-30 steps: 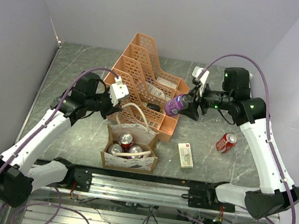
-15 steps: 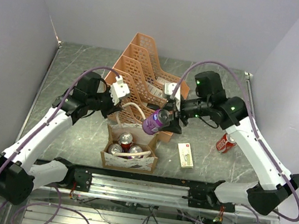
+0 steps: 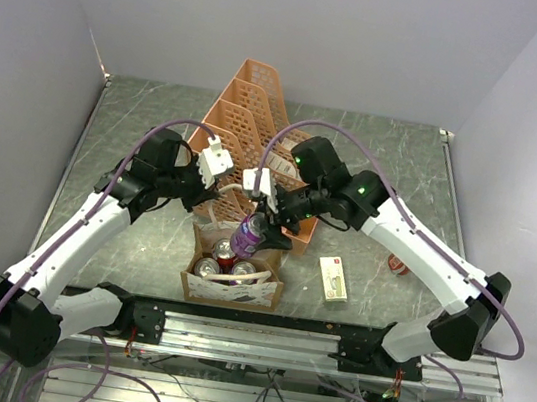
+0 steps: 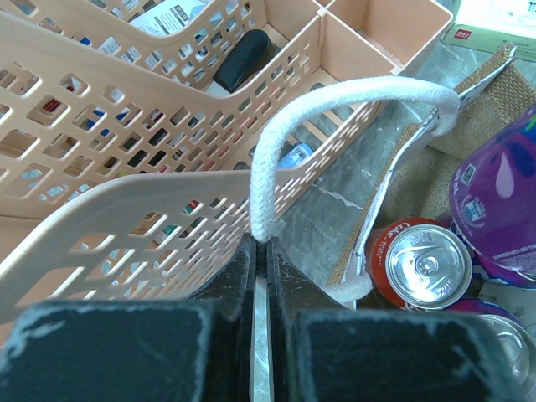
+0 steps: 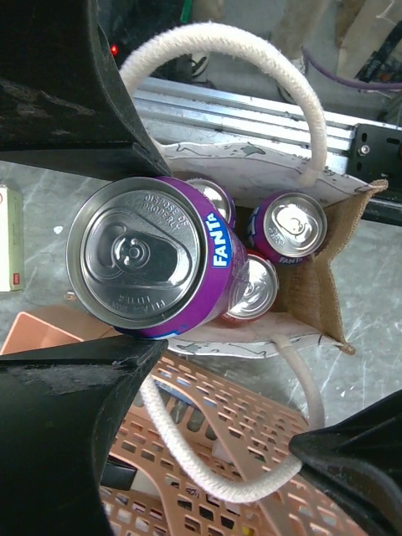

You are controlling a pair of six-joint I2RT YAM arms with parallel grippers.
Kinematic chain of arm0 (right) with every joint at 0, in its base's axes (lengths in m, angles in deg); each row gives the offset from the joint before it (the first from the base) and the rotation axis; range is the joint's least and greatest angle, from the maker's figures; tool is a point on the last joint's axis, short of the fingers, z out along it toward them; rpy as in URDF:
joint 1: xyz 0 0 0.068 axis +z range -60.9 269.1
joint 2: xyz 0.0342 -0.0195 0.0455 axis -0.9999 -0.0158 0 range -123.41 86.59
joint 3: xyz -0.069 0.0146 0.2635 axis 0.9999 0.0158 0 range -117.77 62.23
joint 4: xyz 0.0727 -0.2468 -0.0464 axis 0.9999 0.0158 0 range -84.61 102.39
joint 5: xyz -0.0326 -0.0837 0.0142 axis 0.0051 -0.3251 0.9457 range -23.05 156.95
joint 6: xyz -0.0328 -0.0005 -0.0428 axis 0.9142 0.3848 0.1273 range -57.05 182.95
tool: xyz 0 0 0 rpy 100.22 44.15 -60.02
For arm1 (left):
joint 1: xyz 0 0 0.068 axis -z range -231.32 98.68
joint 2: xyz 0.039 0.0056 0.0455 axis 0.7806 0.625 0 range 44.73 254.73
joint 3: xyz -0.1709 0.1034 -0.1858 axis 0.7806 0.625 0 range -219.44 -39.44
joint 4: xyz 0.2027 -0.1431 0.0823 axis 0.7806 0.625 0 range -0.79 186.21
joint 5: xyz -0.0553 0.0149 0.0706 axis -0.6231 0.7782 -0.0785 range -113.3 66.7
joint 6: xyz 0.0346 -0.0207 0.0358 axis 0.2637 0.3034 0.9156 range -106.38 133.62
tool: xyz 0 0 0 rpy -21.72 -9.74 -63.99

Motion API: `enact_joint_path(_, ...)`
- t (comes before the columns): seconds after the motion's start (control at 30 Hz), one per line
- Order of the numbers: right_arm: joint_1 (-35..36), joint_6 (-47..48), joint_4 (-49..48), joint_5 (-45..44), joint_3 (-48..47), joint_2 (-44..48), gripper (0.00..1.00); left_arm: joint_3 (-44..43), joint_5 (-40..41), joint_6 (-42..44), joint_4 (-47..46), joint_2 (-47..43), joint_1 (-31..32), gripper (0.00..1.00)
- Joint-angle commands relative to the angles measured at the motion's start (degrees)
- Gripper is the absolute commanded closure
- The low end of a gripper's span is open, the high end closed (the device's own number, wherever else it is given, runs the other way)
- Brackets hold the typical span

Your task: Place the beverage into the canvas bag

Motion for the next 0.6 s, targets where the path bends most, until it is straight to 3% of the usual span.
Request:
enact_joint_path(0.0,1.18,0.29,-4.27,-1.71,-0.05,-0.03,1.00,-1.55,-0.35,0.07,-2.12,-0.12,0.43,0.93)
enact_joint_path(0.57,1.10,2.80,4.93,-15.82,1.09,2.79,1.00,-0.18,-0.57,0.46,-3.09,-0.70,0.42,0.93)
